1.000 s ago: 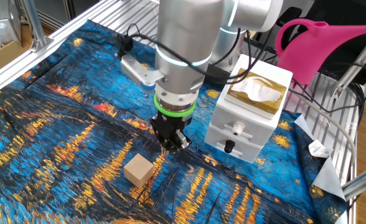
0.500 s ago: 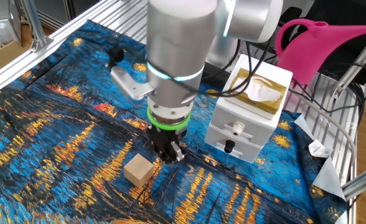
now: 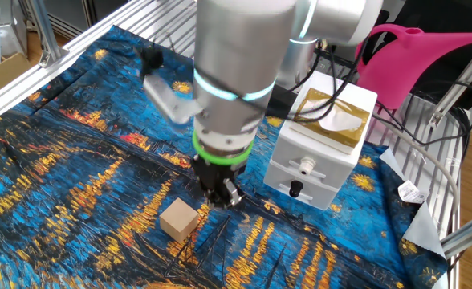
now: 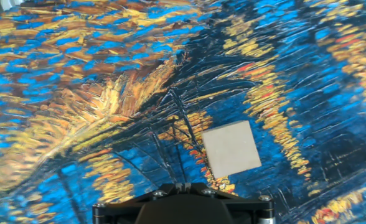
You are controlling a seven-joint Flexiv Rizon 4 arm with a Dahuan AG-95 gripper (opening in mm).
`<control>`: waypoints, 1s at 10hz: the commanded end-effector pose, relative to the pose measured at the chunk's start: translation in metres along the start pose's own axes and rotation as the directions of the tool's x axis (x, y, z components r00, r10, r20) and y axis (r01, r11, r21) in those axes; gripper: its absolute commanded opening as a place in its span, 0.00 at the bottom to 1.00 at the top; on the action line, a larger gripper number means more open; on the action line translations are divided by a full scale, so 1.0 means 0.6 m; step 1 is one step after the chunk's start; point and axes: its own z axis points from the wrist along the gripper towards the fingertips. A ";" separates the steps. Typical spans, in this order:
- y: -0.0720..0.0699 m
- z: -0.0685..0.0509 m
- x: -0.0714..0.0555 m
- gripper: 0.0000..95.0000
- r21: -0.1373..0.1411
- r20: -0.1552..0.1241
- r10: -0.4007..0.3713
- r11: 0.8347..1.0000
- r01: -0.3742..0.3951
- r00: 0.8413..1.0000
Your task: Approach and touch the side of the small block
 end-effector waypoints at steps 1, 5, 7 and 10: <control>0.004 0.005 -0.006 0.00 -0.012 -0.031 -0.015 1.000 0.014 0.999; 0.004 0.005 -0.006 0.00 -0.012 -0.036 -0.014 1.000 0.013 0.999; 0.004 0.005 -0.006 0.00 -0.008 -0.032 -0.014 1.000 0.013 0.999; 0.004 0.005 -0.006 0.00 -0.002 -0.024 -0.032 0.999 0.032 0.999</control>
